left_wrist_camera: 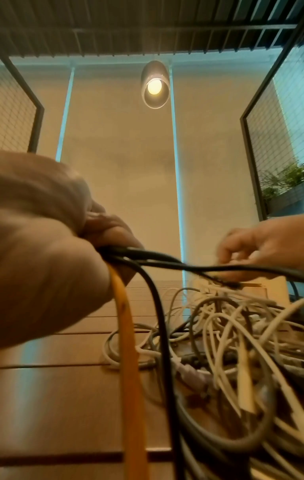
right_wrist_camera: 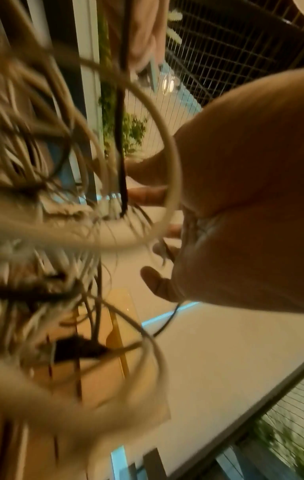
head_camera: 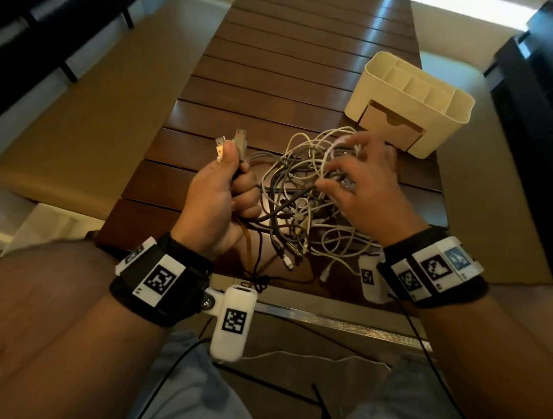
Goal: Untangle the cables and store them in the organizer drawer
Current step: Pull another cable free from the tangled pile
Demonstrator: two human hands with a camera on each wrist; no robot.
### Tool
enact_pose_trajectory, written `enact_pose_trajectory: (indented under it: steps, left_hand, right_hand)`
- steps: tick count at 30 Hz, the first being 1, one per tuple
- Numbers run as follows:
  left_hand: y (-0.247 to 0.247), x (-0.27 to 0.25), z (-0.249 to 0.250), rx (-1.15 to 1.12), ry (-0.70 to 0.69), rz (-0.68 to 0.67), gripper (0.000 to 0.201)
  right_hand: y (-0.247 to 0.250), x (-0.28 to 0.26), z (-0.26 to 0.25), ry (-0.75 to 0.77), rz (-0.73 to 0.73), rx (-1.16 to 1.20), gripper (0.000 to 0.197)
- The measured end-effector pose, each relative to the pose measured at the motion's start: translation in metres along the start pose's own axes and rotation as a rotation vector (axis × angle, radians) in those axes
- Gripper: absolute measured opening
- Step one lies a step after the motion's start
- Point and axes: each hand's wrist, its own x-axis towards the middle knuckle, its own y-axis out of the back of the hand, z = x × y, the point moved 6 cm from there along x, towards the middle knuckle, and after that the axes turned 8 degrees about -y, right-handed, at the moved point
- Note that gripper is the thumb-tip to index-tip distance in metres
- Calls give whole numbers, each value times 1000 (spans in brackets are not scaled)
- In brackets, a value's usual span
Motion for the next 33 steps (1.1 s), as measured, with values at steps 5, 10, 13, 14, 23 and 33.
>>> enact_pose_trajectory:
  steps: [5,10,13,14,23,33]
  left_hand:
    - [5,0,6,36,-27,28,41]
    - [6,1,6,79,-65,35,40]
    - [10,4,6,102,-109,38,37]
    - [11,5,5,110,-126,29,35]
    - [15,9,0,148,-190,12,35]
    - [13,8,22,64,-203,37,37]
  right_hand:
    - [28,9,31,-155,241,57,18]
    - [43,8,44,-331,411,162,18]
    - [43,5,32,-238,396,42,25]
    - [44,2,22,-174,406,-4,23]
    - [30,-23,-63,364,97,296,31]
    - [-33,-19,-39,259,-262,-24,30]
